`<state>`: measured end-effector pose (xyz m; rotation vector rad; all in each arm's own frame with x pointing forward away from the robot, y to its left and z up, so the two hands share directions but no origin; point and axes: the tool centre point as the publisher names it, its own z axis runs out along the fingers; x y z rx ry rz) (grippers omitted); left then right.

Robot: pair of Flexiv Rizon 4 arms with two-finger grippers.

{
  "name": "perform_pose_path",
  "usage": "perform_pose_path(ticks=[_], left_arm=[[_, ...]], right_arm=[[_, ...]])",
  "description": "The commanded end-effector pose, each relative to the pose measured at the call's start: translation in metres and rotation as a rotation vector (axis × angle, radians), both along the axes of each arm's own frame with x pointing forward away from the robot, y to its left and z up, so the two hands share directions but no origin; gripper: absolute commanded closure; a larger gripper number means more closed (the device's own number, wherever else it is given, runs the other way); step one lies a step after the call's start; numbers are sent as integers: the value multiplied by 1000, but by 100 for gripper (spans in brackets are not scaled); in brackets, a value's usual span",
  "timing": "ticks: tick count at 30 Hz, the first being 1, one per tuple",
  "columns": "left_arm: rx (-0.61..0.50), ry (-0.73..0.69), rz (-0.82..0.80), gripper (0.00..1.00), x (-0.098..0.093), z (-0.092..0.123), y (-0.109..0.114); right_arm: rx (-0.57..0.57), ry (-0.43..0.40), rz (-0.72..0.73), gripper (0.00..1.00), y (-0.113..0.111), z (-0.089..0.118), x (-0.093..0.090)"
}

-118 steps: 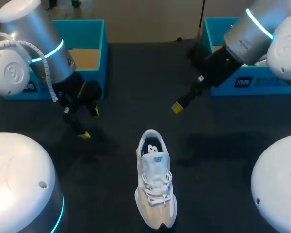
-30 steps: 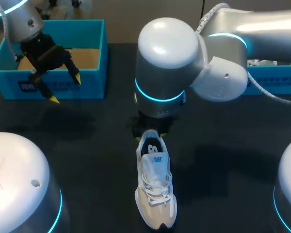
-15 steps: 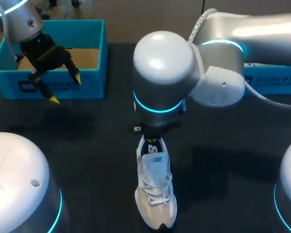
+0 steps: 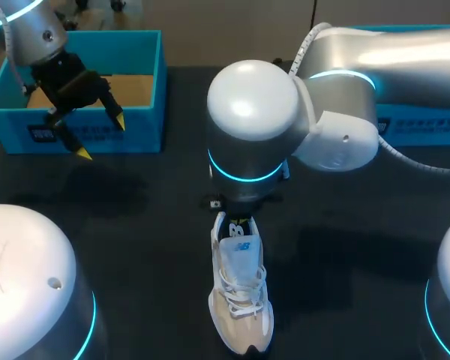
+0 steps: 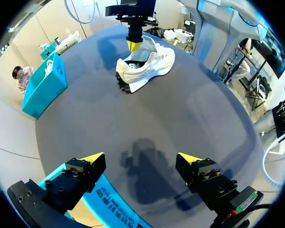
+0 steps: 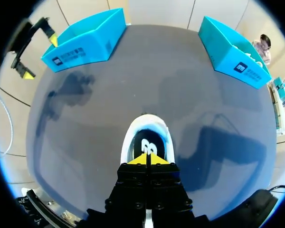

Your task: Take the shoe out of the shoebox, open the shoe tongue, remove and reinsert the insole, then place the shoe into the shoebox

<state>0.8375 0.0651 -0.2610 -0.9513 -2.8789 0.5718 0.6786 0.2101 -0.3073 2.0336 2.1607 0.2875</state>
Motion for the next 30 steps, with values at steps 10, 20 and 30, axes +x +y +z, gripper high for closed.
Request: perform_pose_path(ticks=[10,20,30], left_arm=[[4,-1,0,0,0,1,0],[4,-1,0,0,0,1,0],[4,-1,0,0,0,1,0]], right_arm=[[-11,-55,-56,100,16,-31,4],[-58,-91,-82,100,16,-46,10],[-4,-65,-74,100,21,-55,16]])
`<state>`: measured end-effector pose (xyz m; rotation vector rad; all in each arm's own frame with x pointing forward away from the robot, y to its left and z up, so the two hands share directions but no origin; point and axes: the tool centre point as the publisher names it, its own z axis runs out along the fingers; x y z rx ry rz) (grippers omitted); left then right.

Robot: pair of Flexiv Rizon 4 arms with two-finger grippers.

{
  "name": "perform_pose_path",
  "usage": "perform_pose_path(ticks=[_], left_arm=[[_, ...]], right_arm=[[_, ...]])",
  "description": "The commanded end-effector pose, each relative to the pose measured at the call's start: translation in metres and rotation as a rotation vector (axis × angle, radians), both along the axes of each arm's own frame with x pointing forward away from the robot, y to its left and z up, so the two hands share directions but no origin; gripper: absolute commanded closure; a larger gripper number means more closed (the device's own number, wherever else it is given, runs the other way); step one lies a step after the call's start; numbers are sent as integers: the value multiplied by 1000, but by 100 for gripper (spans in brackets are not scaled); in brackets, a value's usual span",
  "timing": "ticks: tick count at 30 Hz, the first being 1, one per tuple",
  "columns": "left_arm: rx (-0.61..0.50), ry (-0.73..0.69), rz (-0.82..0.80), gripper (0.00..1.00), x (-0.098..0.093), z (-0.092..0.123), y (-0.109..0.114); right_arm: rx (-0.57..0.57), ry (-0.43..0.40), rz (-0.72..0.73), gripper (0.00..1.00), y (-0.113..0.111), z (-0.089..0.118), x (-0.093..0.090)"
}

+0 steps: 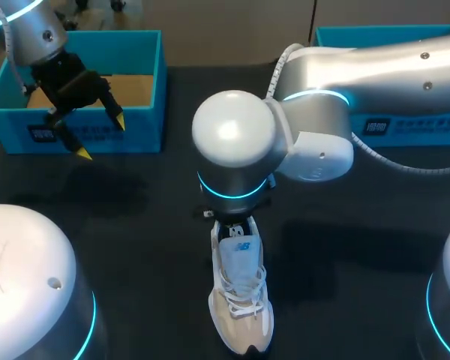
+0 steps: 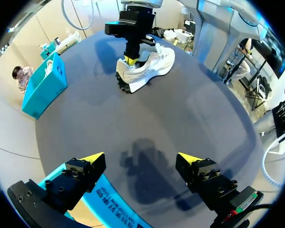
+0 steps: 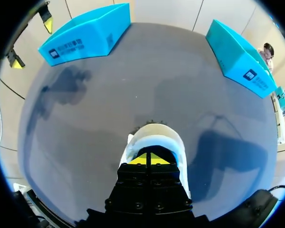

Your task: Take the shoe out of the shoebox, open the shoe tongue, remove and reinsert the insole, then place the shoe into the shoebox

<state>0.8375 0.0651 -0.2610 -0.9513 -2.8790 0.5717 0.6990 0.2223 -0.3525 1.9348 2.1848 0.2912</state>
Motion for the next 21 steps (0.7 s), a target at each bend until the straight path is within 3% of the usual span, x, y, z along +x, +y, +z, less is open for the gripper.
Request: perform_pose_path(ticks=[1,15,21], left_arm=[[4,-1,0,0,0,1,0],[4,-1,0,0,0,1,0],[4,-1,0,0,0,1,0]], right_arm=[[39,-23,-130,100,9,-11,-4],[65,35,-150,100,4,-40,1],[29,9,-143,100,3,-24,-2]])
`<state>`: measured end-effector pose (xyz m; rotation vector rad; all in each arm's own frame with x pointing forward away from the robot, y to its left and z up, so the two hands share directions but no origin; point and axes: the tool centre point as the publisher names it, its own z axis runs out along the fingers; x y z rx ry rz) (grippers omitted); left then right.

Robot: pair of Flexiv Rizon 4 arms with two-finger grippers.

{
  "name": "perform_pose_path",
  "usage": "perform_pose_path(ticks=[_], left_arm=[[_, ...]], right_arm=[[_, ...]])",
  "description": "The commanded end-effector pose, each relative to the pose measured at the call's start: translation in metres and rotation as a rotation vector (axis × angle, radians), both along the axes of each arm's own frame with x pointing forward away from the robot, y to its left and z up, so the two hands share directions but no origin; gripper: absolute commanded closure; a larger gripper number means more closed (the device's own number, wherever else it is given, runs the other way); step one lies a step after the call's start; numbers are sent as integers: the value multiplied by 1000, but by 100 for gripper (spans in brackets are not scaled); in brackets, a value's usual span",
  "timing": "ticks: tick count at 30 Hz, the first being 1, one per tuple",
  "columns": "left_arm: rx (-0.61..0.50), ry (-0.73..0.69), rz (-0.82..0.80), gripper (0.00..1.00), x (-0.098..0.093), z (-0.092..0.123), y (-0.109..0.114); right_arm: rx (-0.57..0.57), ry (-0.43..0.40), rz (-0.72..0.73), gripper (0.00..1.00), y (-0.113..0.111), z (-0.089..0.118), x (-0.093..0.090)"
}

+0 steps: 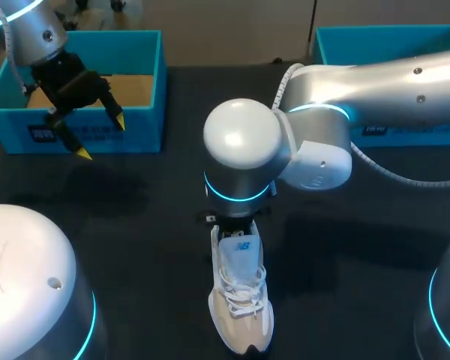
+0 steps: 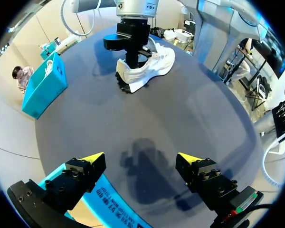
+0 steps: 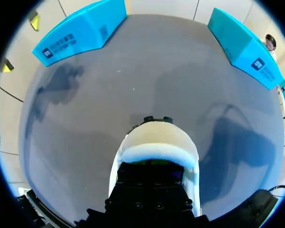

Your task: Take the shoe out of the shoebox, open the shoe tongue, remove and reinsert the insole, then place the shoe into the shoebox

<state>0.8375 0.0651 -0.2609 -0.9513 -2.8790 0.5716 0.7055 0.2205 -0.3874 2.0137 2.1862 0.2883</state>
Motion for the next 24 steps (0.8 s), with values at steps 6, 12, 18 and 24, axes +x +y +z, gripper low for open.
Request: perform_pose_path(ticks=[6,12,18,24], left_arm=[[4,-1,0,0,0,1,0],[4,-1,0,0,0,1,0],[4,-1,0,0,0,1,0],[4,-1,0,0,0,1,0]], right_arm=[[-103,-55,-95,100,2,31,-10],[-186,-44,-84,100,-5,31,-9],[-252,-30,-76,100,-9,21,-6],[-316,-16,-75,100,-10,5,-7]])
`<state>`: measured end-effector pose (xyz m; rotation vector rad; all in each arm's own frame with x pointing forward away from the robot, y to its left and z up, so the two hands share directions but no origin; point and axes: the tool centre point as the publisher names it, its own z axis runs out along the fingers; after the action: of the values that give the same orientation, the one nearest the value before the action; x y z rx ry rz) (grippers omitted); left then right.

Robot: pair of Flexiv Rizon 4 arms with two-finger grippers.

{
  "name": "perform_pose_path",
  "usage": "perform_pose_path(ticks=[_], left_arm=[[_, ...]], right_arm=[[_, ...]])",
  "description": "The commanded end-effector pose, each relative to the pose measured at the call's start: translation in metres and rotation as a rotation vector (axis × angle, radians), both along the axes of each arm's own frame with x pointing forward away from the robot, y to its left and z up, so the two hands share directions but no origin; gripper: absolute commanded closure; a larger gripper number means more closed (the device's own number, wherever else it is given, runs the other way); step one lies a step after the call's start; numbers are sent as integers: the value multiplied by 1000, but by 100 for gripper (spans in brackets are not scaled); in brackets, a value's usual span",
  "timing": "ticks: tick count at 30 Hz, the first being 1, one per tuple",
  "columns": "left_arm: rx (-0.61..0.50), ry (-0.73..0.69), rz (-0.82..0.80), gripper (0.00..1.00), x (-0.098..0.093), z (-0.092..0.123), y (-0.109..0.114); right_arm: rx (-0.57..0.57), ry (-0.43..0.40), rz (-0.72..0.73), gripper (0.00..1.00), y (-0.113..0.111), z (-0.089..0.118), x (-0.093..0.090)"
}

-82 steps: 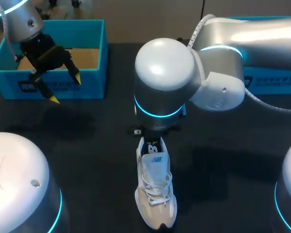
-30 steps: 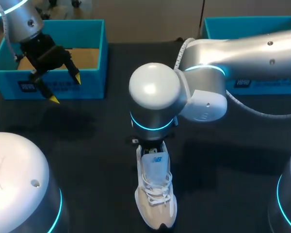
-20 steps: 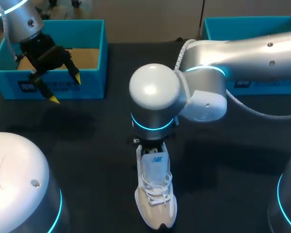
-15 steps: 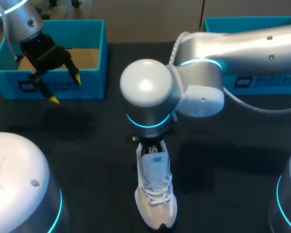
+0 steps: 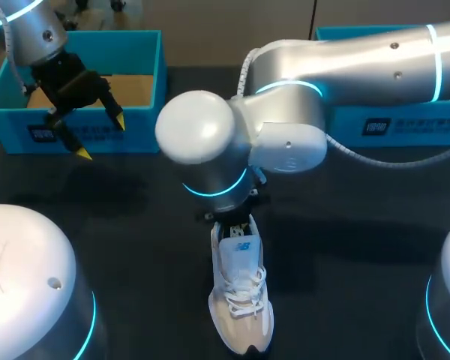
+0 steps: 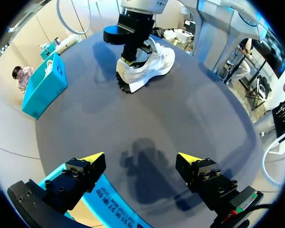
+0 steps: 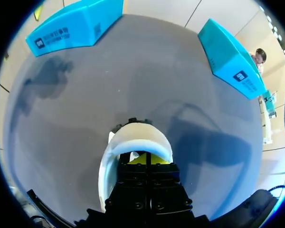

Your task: Take the shoe out of the shoebox, open the shoe tongue, remove and reinsert the insole, then place the shoe into the shoebox

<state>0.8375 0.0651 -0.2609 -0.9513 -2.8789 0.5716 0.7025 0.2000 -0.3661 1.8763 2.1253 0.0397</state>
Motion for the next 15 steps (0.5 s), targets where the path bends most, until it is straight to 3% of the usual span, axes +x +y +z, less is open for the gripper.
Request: perform_pose_path(ticks=[1,10,15], left_arm=[[4,-1,0,0,0,1,0],[4,-1,0,0,0,1,0],[4,-1,0,0,0,1,0]], right_arm=[[-89,-29,-85,100,10,-18,-4],[-151,-9,-97,100,8,-34,-3],[-171,-34,-99,100,9,-22,-7]])
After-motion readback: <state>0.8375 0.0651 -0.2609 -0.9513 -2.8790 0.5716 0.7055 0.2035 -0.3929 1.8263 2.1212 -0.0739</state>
